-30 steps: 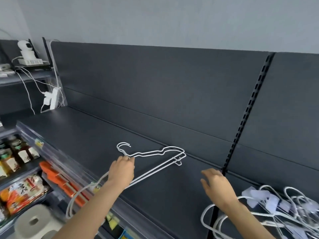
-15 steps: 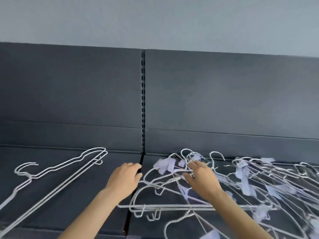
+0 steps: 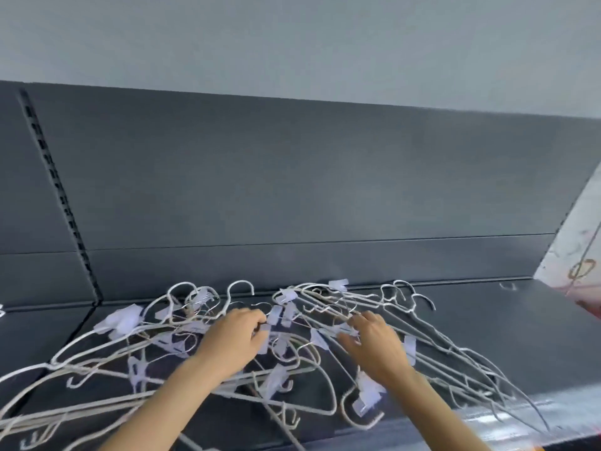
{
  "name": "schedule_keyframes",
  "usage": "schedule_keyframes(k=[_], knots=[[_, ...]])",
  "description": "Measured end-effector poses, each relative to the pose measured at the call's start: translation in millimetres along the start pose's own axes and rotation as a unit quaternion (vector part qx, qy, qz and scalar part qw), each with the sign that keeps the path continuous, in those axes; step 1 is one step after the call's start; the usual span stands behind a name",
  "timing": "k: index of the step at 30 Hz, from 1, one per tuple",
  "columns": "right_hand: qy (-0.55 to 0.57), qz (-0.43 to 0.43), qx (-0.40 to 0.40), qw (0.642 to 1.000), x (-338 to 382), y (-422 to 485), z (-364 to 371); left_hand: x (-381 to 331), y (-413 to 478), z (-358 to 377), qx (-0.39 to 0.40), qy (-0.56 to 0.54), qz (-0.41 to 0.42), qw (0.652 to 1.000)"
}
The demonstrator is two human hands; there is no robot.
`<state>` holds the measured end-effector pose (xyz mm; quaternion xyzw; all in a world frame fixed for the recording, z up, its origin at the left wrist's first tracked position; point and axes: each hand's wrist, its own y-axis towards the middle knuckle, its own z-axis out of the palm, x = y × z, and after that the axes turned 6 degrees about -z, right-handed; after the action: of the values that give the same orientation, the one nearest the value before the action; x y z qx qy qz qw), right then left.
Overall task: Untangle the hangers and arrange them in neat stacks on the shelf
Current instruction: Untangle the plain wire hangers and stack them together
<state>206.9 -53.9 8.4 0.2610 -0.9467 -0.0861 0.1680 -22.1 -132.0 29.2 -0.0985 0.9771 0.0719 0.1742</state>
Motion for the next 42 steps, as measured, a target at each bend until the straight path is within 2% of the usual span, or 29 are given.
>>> schedule_keyframes(k=[7, 16, 27, 32, 37, 42], knots=[[0.010, 0.059, -0.004, 0.998, -108.2, -16.9, -29.7, -95.6, 36.0, 42.9, 0.035, 0.005, 0.012, 0.999], [0.020, 0.132, 0.017, 0.991, -183.4, -28.5, -33.4, -148.4, 82.4, 88.2, 0.092, 0.016, 0.025, 0.995], [0.001, 0.156, 0.083, 0.984, -196.3, 17.6, -13.1, -132.7, 129.3, 111.1, 0.064, 0.052, 0.003, 0.997], [-0.026, 0.152, 0.129, 0.979, -192.9, 34.4, 10.6, -129.4, 133.5, 118.3, 0.068, 0.112, -0.002, 0.991], [-0.014, 0.157, 0.124, 0.980, -193.9, 44.3, 18.4, -140.1, 138.1, 127.0, 0.098, 0.099, -0.029, 0.990], [0.046, 0.181, 0.051, 0.981, -199.5, 45.7, 15.4, -144.7, 138.2, 120.6, 0.059, 0.048, -0.019, 0.997]])
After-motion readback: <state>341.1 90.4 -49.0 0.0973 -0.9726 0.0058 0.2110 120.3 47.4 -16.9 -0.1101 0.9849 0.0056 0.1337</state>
